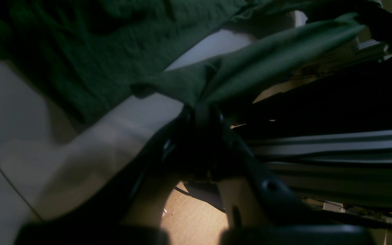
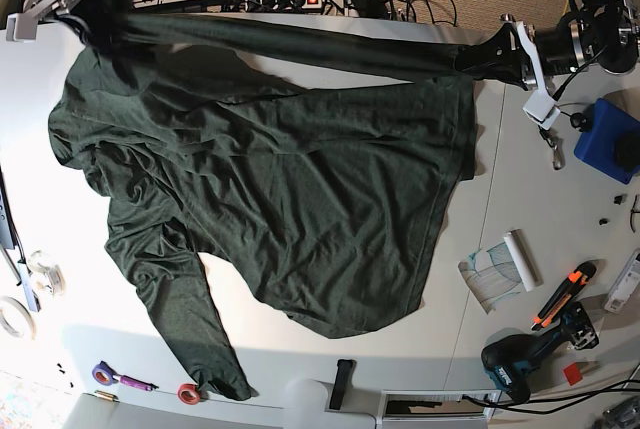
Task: Layout the t-shirt on the table in an organized manner, then fold the t-shirt properly
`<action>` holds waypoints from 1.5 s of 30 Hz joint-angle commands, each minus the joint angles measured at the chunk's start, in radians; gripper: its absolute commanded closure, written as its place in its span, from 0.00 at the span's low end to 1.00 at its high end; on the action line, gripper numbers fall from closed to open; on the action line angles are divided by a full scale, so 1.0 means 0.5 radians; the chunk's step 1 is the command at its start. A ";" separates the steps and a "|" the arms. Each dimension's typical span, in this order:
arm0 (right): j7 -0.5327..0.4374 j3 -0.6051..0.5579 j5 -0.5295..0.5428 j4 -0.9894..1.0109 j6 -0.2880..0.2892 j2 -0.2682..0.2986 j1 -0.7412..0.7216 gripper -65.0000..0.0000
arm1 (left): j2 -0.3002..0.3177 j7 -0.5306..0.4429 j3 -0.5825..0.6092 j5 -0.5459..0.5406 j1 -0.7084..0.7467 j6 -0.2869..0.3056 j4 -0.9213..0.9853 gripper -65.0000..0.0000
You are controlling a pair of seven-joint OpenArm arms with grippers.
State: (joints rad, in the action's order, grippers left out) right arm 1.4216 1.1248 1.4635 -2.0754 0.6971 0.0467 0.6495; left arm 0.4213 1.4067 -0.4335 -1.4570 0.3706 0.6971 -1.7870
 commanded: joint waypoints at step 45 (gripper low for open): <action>-0.719 -1.072 -2.034 -0.005 -0.226 0.057 -0.895 1.00 | -0.183 -0.562 -0.014 0.563 -0.608 0.002 -0.026 1.00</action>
State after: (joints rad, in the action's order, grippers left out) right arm 1.0847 0.5865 0.4416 -2.0659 0.5884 0.0639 0.2096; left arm 0.3183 1.1500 -0.4339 -1.1545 0.0795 0.6933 -1.7866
